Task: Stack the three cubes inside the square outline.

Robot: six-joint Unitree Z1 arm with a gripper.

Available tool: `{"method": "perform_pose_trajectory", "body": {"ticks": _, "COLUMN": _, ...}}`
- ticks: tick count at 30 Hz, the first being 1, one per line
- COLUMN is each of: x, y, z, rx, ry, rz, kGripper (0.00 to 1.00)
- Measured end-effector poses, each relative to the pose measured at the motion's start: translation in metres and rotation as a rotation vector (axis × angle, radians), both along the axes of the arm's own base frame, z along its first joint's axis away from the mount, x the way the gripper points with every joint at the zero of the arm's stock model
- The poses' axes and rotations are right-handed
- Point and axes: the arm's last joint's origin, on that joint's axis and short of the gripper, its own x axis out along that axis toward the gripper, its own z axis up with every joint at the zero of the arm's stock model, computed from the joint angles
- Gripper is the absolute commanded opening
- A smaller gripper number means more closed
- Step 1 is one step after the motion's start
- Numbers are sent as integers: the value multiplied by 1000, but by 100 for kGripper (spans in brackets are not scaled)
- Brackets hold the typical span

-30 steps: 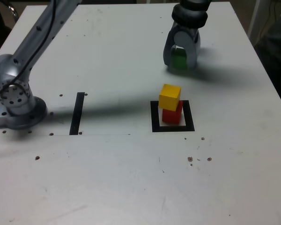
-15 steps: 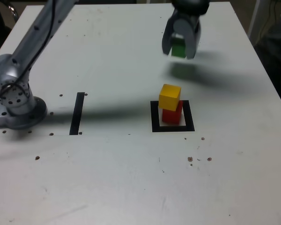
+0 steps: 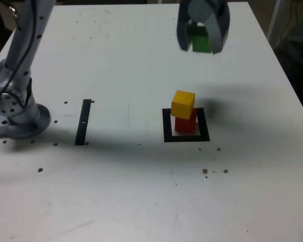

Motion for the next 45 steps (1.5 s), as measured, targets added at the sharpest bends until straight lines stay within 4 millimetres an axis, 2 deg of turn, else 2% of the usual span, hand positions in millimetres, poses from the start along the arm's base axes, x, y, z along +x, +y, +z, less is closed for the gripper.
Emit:
{"method": "perform_pose_trajectory", "body": {"ticks": 6, "x": -7, "y": -43, "z": -12, "rx": 23, "ry": 55, "rz": -20, "kGripper": 11}}
{"method": "perform_pose_trajectory", "body": {"ticks": 15, "x": -19, "y": -74, "z": -21, "rx": 44, "ry": 80, "rz": -42, "kGripper": 12}}
{"method": "perform_pose_trajectory", "body": {"ticks": 27, "x": -22, "y": -83, "z": -43, "rx": -1, "ry": 114, "rz": -29, "kGripper": 12}}
{"method": "perform_pose_trajectory", "body": {"ticks": 35, "x": -18, "y": -86, "z": -48, "rx": -21, "ry": 78, "rz": -32, "kGripper": 14}}
{"method": "perform_pose_trajectory", "body": {"ticks": 37, "x": -17, "y": -86, "z": -48, "rx": -21, "ry": 75, "rz": -33, "kGripper": 20}}
{"method": "perform_pose_trajectory", "body": {"ticks": 39, "x": -17, "y": -86, "z": -48, "rx": -19, "ry": 75, "rz": -36, "kGripper": 29}}
{"method": "perform_pose_trajectory", "body": {"ticks": 45, "x": -18, "y": -85, "z": -48, "rx": -1, "ry": 88, "rz": -51, "kGripper": 74}}
